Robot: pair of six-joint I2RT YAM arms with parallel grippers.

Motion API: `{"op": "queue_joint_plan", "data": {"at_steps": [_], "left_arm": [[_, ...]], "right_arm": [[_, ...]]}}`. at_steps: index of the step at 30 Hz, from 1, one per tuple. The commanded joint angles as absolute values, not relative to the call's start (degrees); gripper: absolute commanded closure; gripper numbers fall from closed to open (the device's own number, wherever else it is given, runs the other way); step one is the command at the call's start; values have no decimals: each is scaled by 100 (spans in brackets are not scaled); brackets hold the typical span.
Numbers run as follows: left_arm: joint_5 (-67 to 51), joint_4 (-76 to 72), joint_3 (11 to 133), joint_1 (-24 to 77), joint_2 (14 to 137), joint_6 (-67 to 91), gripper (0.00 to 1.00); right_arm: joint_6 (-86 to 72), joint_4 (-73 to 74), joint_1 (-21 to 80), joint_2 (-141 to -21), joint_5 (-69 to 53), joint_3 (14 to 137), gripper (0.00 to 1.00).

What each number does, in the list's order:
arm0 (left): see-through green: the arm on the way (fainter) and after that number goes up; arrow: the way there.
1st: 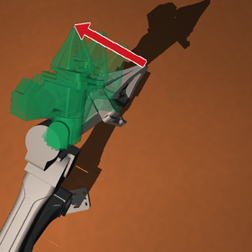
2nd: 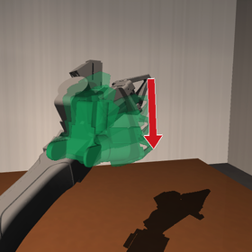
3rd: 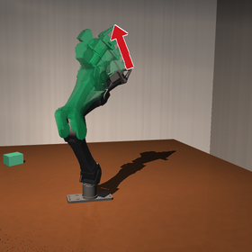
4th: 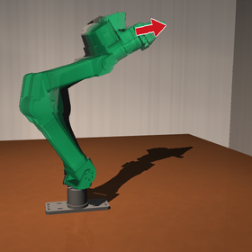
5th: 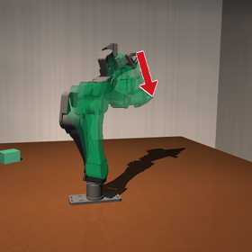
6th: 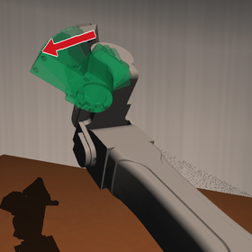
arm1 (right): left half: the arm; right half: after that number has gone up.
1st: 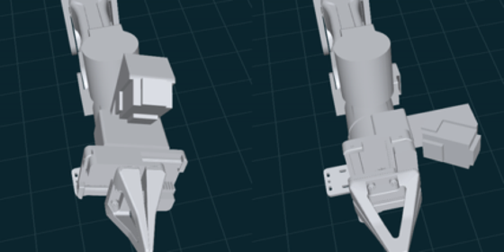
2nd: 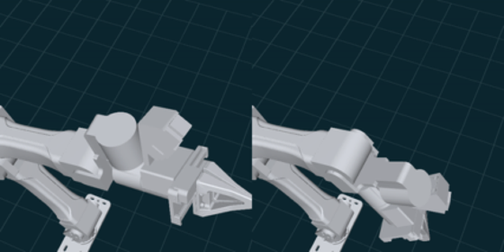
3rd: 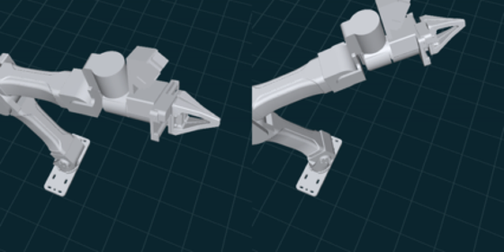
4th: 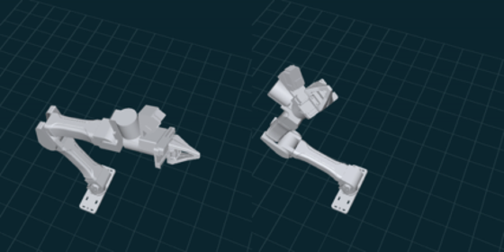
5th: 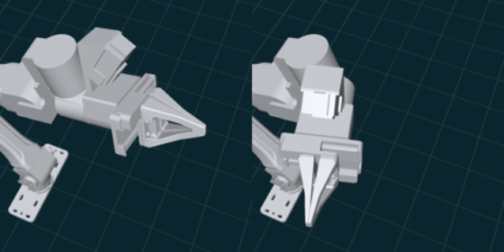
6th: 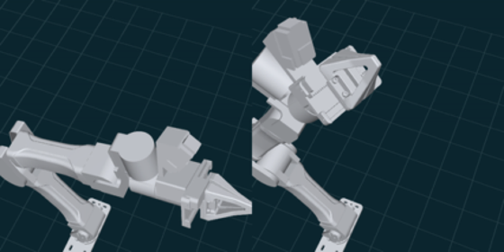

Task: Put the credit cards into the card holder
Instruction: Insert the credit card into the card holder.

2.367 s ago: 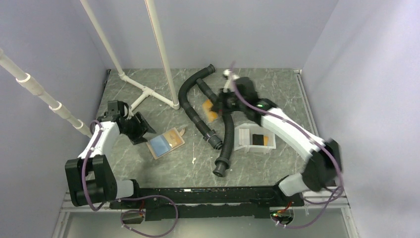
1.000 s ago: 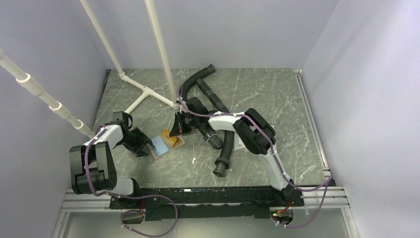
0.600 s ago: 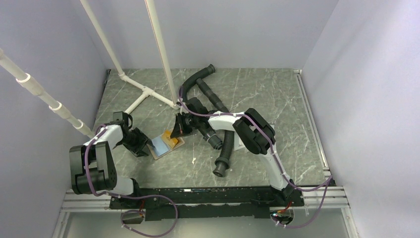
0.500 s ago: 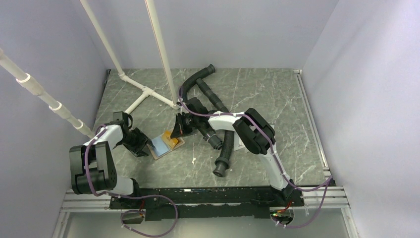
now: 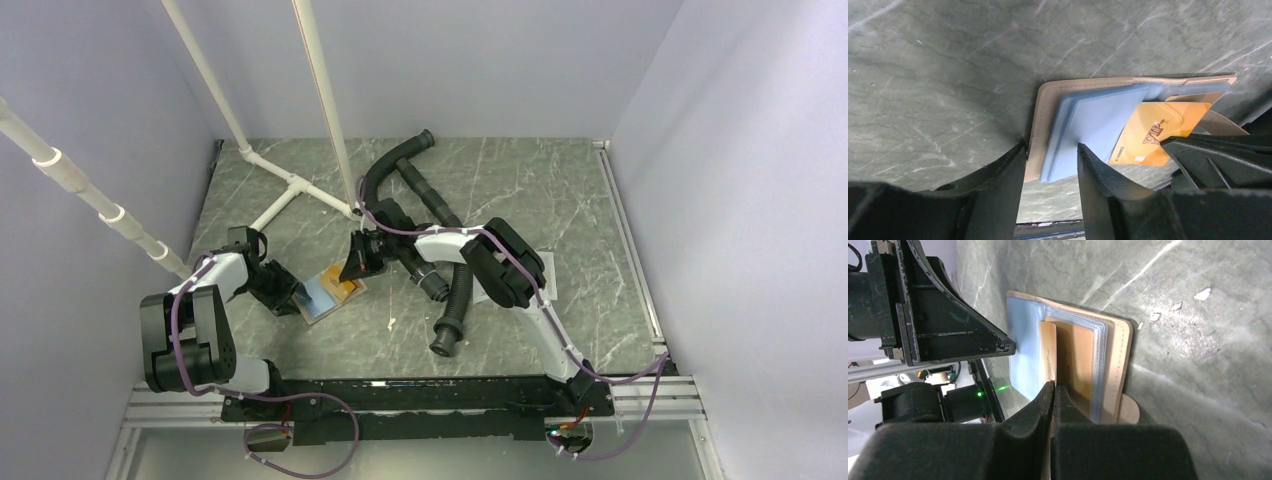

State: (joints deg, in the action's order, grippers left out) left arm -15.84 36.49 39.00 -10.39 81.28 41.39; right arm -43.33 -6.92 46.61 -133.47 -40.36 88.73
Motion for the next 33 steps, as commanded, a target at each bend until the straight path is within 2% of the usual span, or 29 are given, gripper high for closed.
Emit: {"op": "queue_joint_plan", "data": {"at_steps": [1,5,10,19,26,33], "left_arm": [[-1533,3225,3705,-1013,8353,4168,53],[-1540,3179,3710,-1017,8420,4130,55],[-1564,3113,3730,-1011,8511,4069,63],[-1547,3089,3762,-1002,8525,3999,64],[-1606,3046,3779,-1002,8516,3992,65],[-1557,3055,3740,-1001,8347,3975,66]], "right_arm": [[-4432,-1031,4705,-13559,-4095,9070,100],[-4573,-1454,4711,-13669,-4198,9053,100],[-4670,-1670,4745,-13783,-4269,9172,100],[-4718,-1779,4829,-14065,-4381,9508,100],[-4545,-1690,4953,-13832,-4315,9155,100],[-2721,227,5001,-13165,-2753,9330,75]]}}
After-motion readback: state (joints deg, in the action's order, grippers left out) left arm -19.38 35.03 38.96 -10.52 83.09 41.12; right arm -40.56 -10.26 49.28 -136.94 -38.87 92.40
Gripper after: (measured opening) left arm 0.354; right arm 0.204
